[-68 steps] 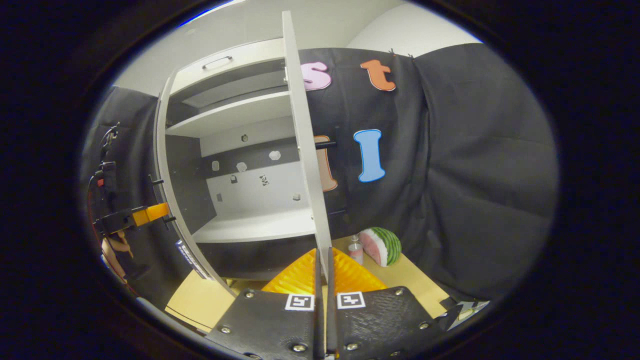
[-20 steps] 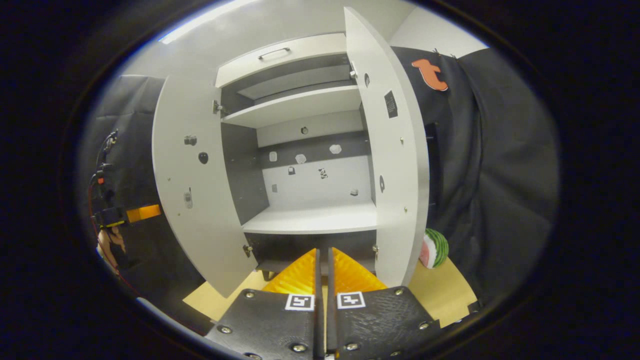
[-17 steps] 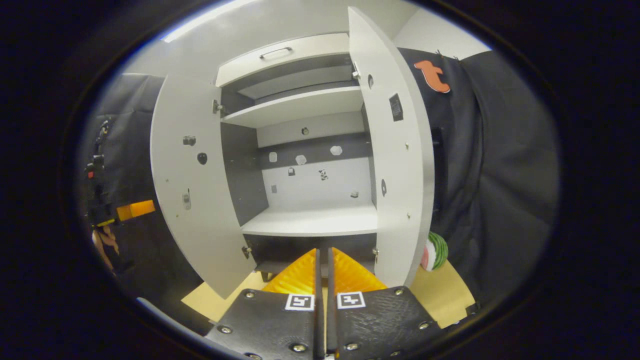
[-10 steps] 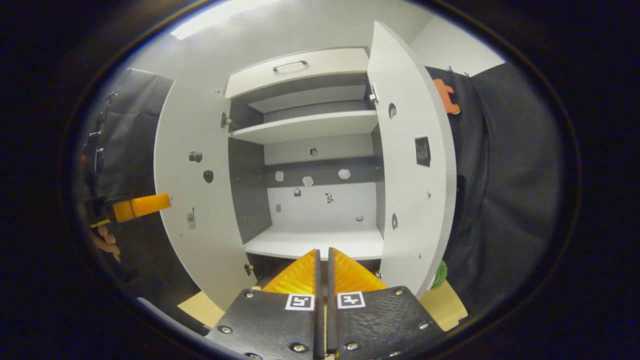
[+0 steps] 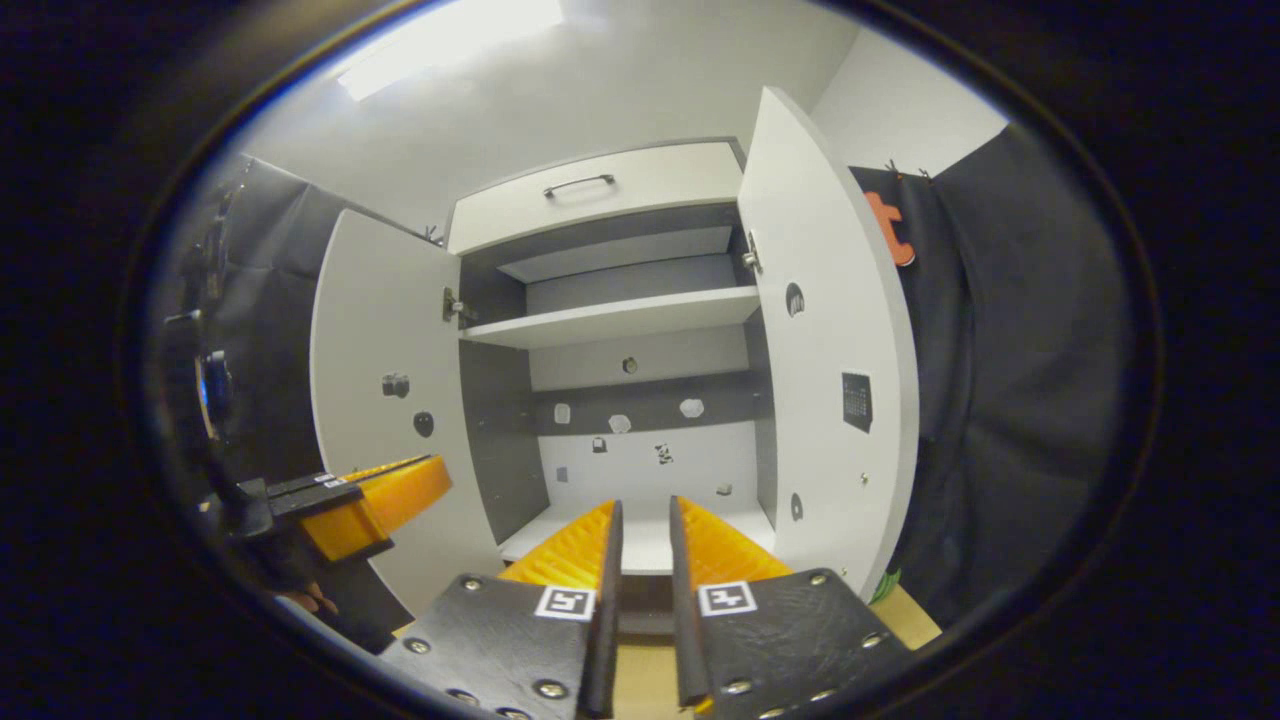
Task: Open the right door of the double-door shoe cabinet with the right hand, and open the left door with the left hand.
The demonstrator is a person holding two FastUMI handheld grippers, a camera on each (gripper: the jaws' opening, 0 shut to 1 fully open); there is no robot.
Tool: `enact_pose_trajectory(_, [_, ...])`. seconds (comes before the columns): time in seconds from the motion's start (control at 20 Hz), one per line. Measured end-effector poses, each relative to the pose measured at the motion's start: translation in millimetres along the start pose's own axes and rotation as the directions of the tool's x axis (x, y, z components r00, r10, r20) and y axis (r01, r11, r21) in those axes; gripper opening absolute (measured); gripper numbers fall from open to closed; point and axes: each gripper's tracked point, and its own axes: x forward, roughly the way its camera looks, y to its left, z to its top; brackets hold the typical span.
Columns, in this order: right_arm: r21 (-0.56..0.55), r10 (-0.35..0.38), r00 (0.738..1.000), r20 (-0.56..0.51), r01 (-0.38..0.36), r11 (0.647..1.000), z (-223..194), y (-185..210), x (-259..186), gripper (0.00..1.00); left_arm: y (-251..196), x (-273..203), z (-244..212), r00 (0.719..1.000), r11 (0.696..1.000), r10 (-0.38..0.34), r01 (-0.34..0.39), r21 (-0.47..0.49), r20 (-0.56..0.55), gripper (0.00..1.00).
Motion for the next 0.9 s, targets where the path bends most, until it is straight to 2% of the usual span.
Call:
enact_pose_trajectory(0.1, [0.002,0.004,1.0,0.002,-0.004,1.0,2,0,-1,0.51,-2,3,-5,1.0,1.0,0.004,-0.004,0.003,-0.016,0.49])
enact_pose_trajectory(0.15, [0.003,0.001,1.0,0.004,-0.001,1.0,2,-2,0,0.7,-2,3,-7,1.0,1.0,0.011,-0.011,0.004,-0.019,0.69])
enact_pose_trajectory(0.2, [0.003,-0.001,1.0,0.005,0.001,1.0,4,-4,-1,0.84,-1,4,-6,1.0,1.0,0.014,-0.014,0.006,-0.022,0.79])
enact_pose_trajectory(0.25, [0.002,0.003,1.0,0.004,-0.004,1.0,4,-3,-1,0.87,-2,4,-9,1.0,1.0,0.016,-0.016,0.005,-0.027,0.95])
enact_pose_trajectory(0.3, [-0.001,0.002,1.0,0.001,-0.002,1.0,3,-4,1,0.91,-1,4,-10,0.999,1.0,0.022,-0.022,0.006,-0.031,0.94])
enact_pose_trajectory(0.35, [-0.004,-0.001,1.0,-0.002,0.001,1.0,1,-5,1,1.0,0,3,-11,0.999,1.0,0.03,-0.03,0.007,-0.035,0.95])
enact_pose_trajectory(0.5, [-0.018,0.005,1.0,-0.002,-0.005,1.0,0,-2,2,0.98,7,2,-16,0.997,0.998,0.054,-0.053,0.014,-0.049,0.99])
enact_pose_trajectory(0.55, [-0.017,0.008,1.0,-0.004,-0.008,1.0,-1,-2,2,0.99,8,1,-17,0.997,0.998,0.058,-0.057,0.019,-0.053,0.95])
enact_pose_trajectory(0.9, [-0.033,-0.001,1.0,-0.008,0.001,0.999,1,-17,-5,0.99,-7,1,-15,0.997,0.997,0.068,-0.066,0.04,-0.045,0.95])
